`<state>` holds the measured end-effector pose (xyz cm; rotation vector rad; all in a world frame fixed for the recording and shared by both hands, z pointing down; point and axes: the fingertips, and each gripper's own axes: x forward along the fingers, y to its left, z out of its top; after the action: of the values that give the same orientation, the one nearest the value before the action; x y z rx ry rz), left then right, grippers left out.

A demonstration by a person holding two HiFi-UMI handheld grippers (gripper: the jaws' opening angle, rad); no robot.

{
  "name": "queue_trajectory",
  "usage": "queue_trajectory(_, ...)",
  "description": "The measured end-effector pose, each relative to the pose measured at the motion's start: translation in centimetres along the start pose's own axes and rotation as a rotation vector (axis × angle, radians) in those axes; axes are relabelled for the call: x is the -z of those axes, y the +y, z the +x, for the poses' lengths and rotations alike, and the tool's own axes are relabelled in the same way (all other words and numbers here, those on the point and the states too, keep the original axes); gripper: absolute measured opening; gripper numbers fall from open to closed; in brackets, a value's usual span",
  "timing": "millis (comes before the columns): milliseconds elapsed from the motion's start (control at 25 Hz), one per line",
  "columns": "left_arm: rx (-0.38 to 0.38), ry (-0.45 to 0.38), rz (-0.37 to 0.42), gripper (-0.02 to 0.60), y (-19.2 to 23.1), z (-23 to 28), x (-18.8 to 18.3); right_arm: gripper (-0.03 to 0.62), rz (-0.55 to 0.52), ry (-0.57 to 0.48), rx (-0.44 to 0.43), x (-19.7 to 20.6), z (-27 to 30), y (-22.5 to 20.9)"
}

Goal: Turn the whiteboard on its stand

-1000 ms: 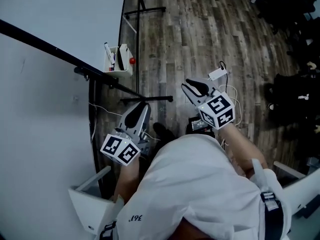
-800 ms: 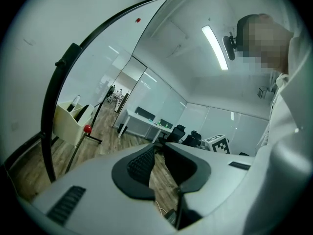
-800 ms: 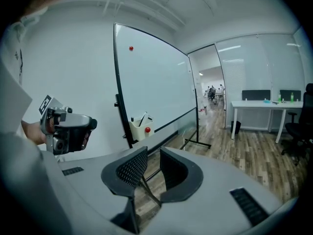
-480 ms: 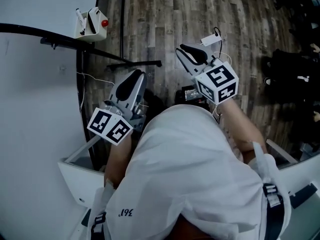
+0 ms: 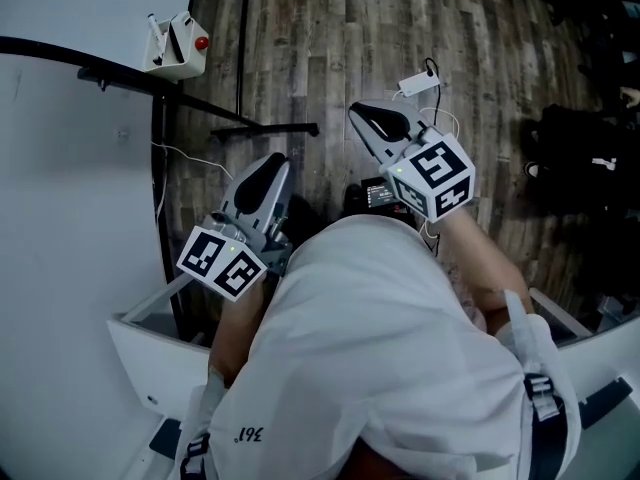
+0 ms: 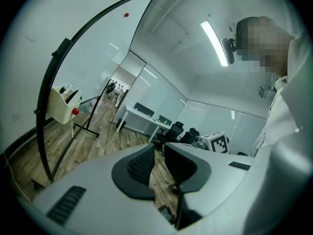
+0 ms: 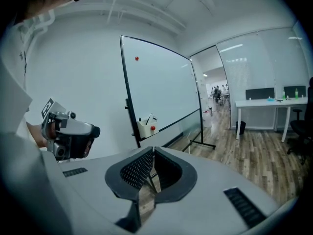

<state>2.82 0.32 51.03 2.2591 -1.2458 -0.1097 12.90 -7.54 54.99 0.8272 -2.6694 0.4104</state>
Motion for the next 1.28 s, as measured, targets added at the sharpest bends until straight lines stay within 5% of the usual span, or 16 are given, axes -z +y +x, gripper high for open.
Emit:
queue_trajectory(680,0.093,0.057,0.024,0.071,2.3,-2.1,-2.0,0.026,0.027,-0.048,0.094,-2.1,0.2,3.4)
queue_trajectory(1280,0.144,0.1,0.027,0.071,3.1,-0.6,-2.0,0.026,0.063,-0.025,0.3,-0.2,-4.2,-1.5)
